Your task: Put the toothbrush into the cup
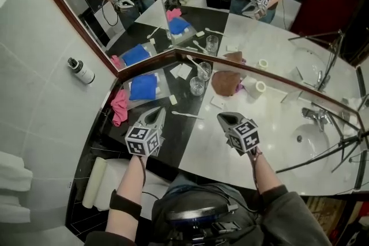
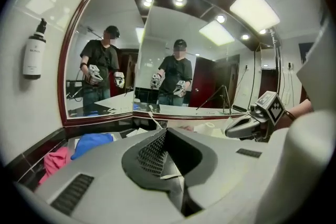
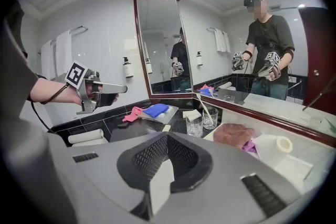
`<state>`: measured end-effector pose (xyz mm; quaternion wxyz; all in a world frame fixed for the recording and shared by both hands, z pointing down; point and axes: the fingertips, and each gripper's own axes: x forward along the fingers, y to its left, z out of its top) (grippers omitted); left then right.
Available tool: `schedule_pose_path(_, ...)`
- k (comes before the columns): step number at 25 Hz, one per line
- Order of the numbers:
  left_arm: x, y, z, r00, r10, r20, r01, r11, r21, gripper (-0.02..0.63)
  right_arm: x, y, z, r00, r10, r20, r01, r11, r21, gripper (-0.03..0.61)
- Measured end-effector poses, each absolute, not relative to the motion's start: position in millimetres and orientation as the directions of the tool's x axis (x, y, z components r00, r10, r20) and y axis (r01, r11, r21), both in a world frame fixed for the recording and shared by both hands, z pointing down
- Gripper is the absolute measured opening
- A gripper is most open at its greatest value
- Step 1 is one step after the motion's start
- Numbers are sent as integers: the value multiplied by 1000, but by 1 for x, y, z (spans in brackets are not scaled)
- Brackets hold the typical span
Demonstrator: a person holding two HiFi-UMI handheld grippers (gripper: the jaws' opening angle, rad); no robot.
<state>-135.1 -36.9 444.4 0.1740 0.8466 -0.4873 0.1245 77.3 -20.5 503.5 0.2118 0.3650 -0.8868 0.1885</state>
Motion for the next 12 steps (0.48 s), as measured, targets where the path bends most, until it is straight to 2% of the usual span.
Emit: schedule_pose_path(12,-134,2,458,455,-803,385,-890,-398,222,0,112,-3,497,-616,-602,508,-758,629,-175,19)
